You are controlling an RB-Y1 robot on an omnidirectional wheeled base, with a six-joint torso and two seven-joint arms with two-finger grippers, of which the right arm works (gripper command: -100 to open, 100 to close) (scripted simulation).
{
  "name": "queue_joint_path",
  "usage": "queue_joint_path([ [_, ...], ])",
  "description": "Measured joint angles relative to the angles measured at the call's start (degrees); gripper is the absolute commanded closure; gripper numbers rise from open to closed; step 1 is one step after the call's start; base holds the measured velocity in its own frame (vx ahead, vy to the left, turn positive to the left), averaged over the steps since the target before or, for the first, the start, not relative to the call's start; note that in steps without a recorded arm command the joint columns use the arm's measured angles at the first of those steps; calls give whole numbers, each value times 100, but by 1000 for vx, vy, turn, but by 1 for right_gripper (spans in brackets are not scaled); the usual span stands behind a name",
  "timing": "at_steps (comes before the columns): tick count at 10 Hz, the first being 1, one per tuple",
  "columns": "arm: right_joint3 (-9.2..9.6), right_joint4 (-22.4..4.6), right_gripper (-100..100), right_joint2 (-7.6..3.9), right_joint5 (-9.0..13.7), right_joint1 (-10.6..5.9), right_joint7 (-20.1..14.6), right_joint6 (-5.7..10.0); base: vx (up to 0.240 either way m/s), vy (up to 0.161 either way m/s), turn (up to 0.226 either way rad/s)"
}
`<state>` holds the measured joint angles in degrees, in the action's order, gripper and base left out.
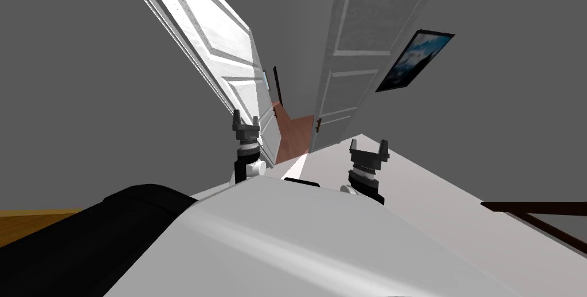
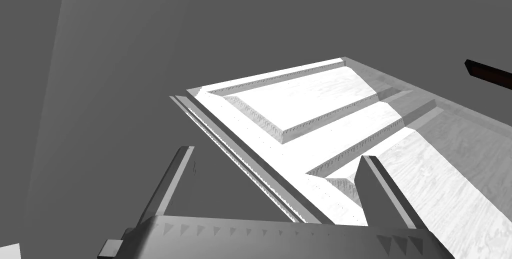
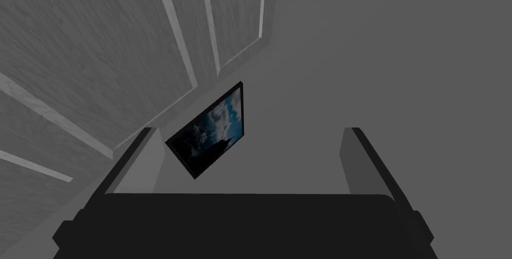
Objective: Push the door open
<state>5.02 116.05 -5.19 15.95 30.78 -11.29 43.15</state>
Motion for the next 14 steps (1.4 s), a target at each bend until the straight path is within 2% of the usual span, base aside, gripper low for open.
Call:
queue_joint_path([
  [10, 461, -1017, -100, -129, 948, -44, -929, 597, 74, -84, 240],
  [12, 621, -1280, -100, -154, 1192, -8, -1176, 786, 67, -115, 253],
  [14, 717, -1475, -100, -171, 1389, -16, -1369, 902, 60, -101, 191],
])
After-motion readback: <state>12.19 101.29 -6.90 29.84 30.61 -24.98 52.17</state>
